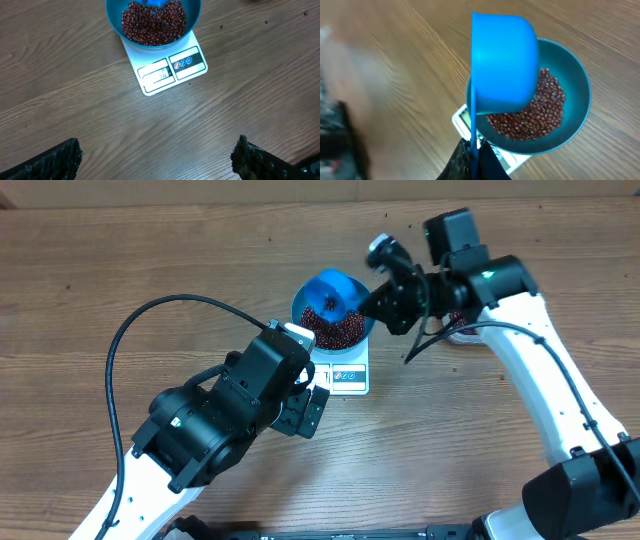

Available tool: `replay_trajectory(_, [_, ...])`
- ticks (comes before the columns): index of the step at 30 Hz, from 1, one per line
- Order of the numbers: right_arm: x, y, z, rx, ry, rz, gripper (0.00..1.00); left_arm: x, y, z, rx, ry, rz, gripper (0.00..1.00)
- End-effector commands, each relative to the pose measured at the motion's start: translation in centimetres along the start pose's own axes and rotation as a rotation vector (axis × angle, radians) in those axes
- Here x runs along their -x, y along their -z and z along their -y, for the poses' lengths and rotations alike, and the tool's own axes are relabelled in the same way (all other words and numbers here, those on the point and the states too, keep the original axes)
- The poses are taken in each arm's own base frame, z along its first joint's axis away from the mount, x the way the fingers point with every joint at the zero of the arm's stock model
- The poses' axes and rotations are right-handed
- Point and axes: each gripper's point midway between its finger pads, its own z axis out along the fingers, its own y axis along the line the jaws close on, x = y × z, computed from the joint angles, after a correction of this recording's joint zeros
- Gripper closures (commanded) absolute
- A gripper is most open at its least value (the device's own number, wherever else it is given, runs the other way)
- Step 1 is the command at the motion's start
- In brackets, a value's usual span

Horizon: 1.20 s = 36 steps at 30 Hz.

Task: Scoop item into bowl and weigh 150g on scale
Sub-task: 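Move the scoop back over the bean tub with the right gripper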

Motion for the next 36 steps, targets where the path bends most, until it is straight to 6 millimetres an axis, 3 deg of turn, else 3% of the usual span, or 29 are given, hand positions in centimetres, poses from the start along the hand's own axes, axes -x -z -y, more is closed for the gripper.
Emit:
replay_trajectory(1, [2.1,3.5,-0.6,0.298,-0.198,0.178,0.96,0.7,0.8,-0.3,0.006,-0.010,0.035,0.01])
replay_trajectory(7, [2.8,8.8,1.8,0.492,-0.423,0.329,0.96,0.7,0.8,-0.3,0.006,-0.010,0.035,0.01])
replay_trajectory(9, [2.8,11.6,3.2,0.548,-0.489,0.401,0.96,0.7,0.8,-0.3,0.006,-0.010,0.035,0.00])
replay_trajectory(12, [2.1,13.0,5.0,0.515,-0.550,0.432,0.96,0.7,0.8,-0.3,0.006,-0.010,0.035,0.00])
replay_trajectory(13, [1.3,13.5,6.8,0.439,-0.580,0.440,0.96,0.7,0.8,-0.3,0.006,-0.010,0.035,0.00])
replay_trajectory(14, [-0.8,13.6,10.4,0.261,-0.681,0.414,0.96,0.7,0.8,-0.3,0.006,-0.010,0.034,0.00])
replay_trajectory(16, [-3.2,14.5,13.5,0.085,-0.763,0.393,0.96,0.7,0.8,-0.3,0.006,-0.010,0.035,0.01])
replay_trajectory(20, [-6.5,16.6,16.8,-0.224,-0.809,0.343,0.96,0.7,0.8,-0.3,0.006,-0.010,0.034,0.01])
replay_trajectory(25, [-9.4,18.1,18.1,-0.528,-0.829,0.224,0.96,0.7,0.8,-0.3,0.006,-0.011,0.034,0.01])
replay_trajectory(30, [-11.7,17.2,17.6,-0.723,-0.797,0.019,0.96,0.7,0.8,-0.3,0.006,-0.010,0.035,0.01])
replay_trajectory(36, [-12.1,16.9,17.0,-0.966,-0.682,-0.154,0.96,0.7,0.8,-0.3,0.006,-0.010,0.035,0.00])
